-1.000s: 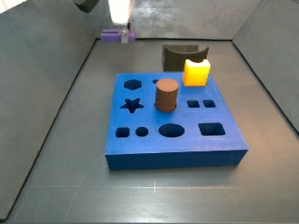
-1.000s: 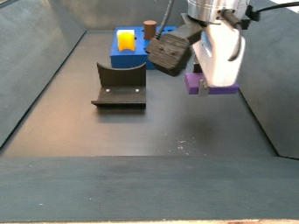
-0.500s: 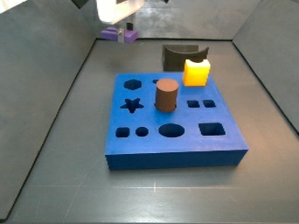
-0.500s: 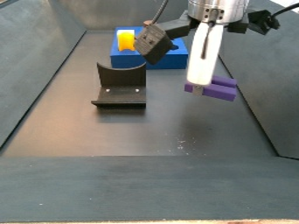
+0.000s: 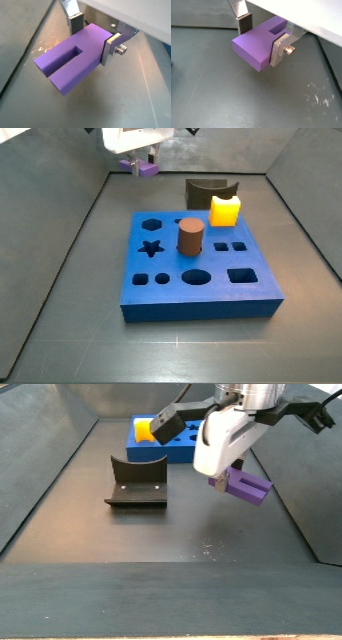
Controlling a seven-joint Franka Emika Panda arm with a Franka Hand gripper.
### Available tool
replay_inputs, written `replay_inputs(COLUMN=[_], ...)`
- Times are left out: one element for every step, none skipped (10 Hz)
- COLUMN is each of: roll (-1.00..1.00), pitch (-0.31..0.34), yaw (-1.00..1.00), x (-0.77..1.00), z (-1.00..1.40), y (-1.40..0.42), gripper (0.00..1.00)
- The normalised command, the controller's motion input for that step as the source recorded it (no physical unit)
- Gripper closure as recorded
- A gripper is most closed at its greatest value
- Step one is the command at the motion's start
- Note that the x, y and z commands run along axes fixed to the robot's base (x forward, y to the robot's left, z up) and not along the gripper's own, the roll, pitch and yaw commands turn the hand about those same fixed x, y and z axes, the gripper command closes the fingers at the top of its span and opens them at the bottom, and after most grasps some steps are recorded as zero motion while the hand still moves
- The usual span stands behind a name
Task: Pick up the double-square object. Move up. Rotate the double-square object. Place the double-square object on the fixture. Regrasp the double-square object. Move to above the board. Insert the double-square object.
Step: Rotate the double-square object.
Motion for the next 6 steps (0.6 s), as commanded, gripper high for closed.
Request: replay_inputs(roll=[-0.01, -0.01, -0.01, -0.01, -0.01, -0.01], pitch=[0.003, 0.003, 0.004, 0.004, 0.005, 0.005], yaw=[-1.00, -1.00, -1.00, -1.00, -1.00, -1.00], x=[0.02, 0.02, 0.02, 0.02, 0.02, 0.02], z=[-0.01, -0.01, -0.01, -0.01, -0.01, -0.01], y=[0.02, 0.02, 0.02, 0.02, 0.02, 0.02], gripper=[1.00, 1.00, 1.00, 1.00, 1.00, 1.00])
